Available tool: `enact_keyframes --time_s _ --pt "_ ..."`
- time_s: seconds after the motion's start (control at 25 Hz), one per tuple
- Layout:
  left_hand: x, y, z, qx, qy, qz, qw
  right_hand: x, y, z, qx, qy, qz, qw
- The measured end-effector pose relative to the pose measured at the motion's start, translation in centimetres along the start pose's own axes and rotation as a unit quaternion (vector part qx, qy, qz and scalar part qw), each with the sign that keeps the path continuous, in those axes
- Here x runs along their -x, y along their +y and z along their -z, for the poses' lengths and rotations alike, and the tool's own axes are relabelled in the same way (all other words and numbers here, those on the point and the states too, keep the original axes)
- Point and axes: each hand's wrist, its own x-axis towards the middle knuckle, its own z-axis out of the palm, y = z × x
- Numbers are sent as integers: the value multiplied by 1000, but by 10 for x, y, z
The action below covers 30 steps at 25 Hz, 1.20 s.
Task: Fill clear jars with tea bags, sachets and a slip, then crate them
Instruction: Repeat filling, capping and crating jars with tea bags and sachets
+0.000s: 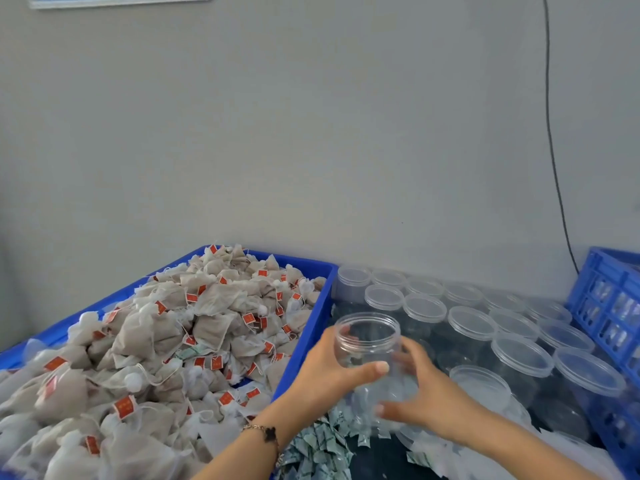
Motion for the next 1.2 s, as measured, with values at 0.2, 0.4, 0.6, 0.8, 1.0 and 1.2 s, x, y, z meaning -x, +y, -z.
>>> enact_keyframes --time_s 0.2,0.4,0.6,0.8,1.0,1.2 --pt "-5 2 2 -5 -43 0 999 0 -5 -34 -148 79 -34 985" --pt "-10 -1 15 -71 28 8 997 -23 -13 -63 -211 239 -45 947" --pt "-9 -3 13 -82 65 13 994 -42 -27 -66 -265 195 2 944" --pt "-10 0 14 -5 120 9 993 -30 -39 -63 -238 161 10 958" --pt "-5 1 3 -2 59 11 998 -22 -25 -47 -213 134 -19 968" --pt "-2 16 10 -45 182 -44 981 -27 -28 -9 -83 30 -12 996"
